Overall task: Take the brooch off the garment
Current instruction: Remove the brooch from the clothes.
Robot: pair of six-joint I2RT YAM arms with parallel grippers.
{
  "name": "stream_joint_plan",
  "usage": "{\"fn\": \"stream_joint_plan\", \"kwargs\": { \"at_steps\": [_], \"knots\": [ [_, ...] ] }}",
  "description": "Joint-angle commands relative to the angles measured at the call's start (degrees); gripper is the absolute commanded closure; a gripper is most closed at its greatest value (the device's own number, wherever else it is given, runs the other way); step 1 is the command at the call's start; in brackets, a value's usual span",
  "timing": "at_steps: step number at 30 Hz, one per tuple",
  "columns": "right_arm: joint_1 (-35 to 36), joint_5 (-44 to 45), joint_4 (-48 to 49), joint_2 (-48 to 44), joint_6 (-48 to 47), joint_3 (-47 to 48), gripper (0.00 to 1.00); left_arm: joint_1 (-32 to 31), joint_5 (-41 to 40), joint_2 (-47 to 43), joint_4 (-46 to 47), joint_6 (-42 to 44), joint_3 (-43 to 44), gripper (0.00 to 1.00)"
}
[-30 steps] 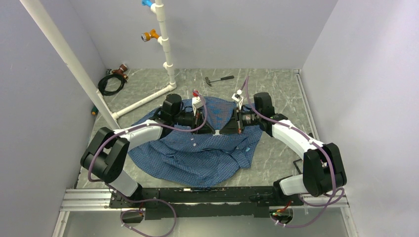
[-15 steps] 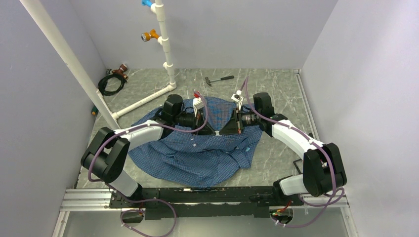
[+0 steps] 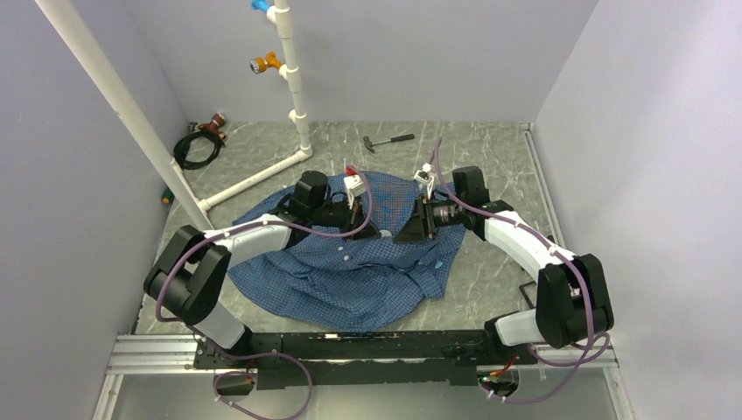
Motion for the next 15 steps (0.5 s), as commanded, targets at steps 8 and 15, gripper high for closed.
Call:
{"fn": "stream_joint_plan", "kwargs": {
  "at_steps": [8,15],
  "knots": [
    [-0.23,-1.41,-3.12,-0.78,-5.40,0.50,0.56,-4.48,-8.56,2.41,-3.95,7.20,2.93,1.00],
    [-0.31,-1.88,-3.91,-1.80,-6.10,0.38,0.58,-4.76,-14.14,4.66,-6.90,8.94,4.60,1.00]
  ]
}}
